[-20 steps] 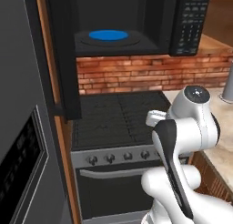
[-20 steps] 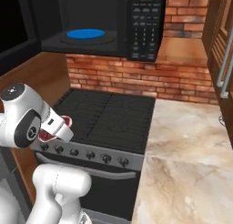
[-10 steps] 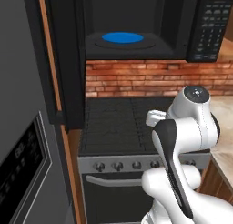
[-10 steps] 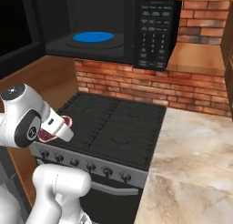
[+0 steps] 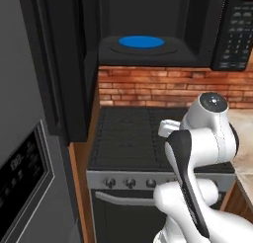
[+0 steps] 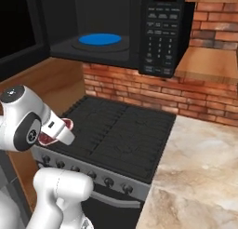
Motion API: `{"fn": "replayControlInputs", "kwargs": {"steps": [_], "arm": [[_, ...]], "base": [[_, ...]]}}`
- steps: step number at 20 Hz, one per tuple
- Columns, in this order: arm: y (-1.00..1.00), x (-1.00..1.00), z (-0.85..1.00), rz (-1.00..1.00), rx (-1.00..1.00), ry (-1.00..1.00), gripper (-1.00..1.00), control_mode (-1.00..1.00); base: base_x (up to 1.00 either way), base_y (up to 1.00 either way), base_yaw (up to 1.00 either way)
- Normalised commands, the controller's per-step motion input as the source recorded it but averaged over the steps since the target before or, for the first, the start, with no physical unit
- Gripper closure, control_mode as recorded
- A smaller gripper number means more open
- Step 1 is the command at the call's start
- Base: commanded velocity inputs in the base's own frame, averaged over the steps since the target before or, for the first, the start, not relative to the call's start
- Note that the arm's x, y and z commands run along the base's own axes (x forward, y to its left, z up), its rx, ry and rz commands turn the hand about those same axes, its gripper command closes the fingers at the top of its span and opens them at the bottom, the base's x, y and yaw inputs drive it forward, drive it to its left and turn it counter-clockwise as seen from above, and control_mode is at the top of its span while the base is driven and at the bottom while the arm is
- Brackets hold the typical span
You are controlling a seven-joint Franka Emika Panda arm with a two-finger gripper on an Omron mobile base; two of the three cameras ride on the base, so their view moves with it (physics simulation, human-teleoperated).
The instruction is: Transport the steak from the fridge to the microwave and turn on the microwave.
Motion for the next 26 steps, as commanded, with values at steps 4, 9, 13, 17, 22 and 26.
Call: {"fn": "replayControlInputs", "kwargs": {"steps": [4, 9, 13, 17, 22, 26], "arm": [[0.00, 0.00, 0.00, 0.00, 0.00, 0.00, 1.00, 1.00], [0.00, 0.00, 0.00, 0.00, 0.00, 0.00, 1.00, 1.00], [0.00, 0.00, 0.00, 0.00, 0.00, 0.00, 1.00, 1.00], [-0.25, 0.00, 0.31, 0.22, -0.02, -0.05, 1.00, -1.00], [-0.22, -0.03, 0.36, 0.22, -0.06, -0.16, 1.00, -1.00], [-0.09, 0.00, 0.52, 0.14, -0.11, -0.21, 1.00, -1.00]], "base": [[0.42, -0.42, 0.22], [0.08, -0.27, 0.17], [0.00, -0.26, 0.19], [0.00, 0.00, 0.00], [0.00, 0.00, 0.00], [0.00, 0.00, 0.00]]}}
